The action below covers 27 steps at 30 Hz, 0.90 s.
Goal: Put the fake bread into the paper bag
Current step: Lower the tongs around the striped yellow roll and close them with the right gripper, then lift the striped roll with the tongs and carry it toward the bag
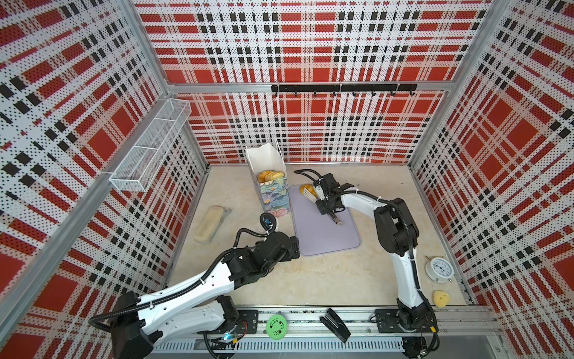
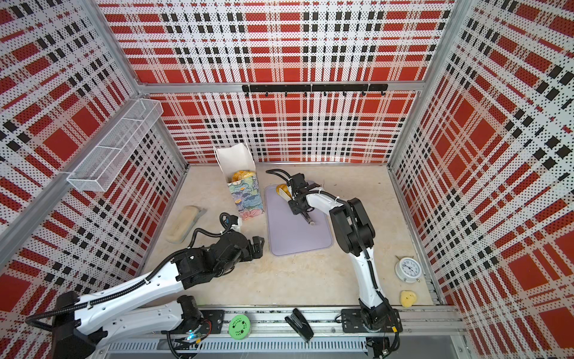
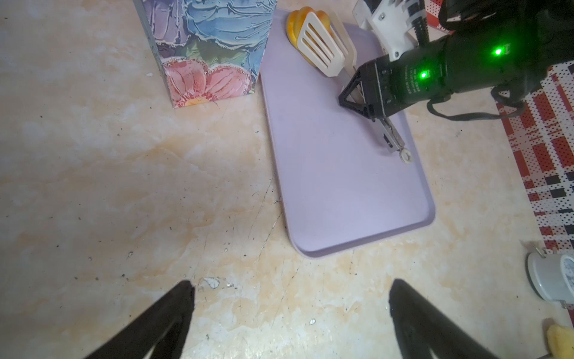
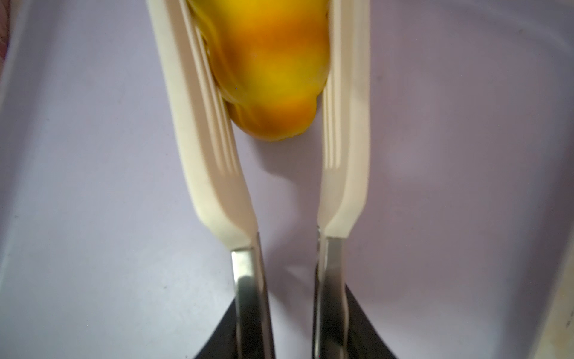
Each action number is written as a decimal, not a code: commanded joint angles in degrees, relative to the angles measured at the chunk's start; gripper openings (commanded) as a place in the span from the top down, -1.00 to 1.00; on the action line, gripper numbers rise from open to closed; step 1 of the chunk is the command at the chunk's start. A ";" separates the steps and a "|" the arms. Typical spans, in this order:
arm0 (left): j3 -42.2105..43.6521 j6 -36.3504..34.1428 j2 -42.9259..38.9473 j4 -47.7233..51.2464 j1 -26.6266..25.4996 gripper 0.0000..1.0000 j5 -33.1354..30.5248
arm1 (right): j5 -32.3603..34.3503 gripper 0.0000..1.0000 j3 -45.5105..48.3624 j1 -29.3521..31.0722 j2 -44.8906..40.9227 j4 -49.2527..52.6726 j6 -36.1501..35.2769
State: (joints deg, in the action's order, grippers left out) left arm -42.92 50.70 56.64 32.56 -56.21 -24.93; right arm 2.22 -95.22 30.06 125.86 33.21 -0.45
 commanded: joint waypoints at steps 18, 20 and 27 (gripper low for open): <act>-4.75 -2.61 1.72 -1.17 -1.28 -0.99 -2.15 | -3.38 0.30 14.37 -0.19 -16.98 -2.55 1.81; -5.30 -2.90 1.88 -1.18 -1.28 -0.99 -2.31 | -4.10 0.30 15.57 -0.18 -18.59 -2.62 2.12; -6.90 -3.65 2.59 -1.13 -1.32 -0.99 -2.50 | -6.16 0.30 18.99 -0.20 -23.41 -2.75 3.34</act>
State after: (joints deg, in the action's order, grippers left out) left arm -47.99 47.97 58.81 32.10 -57.10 -25.80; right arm -2.24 -76.86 30.06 106.19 33.17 2.24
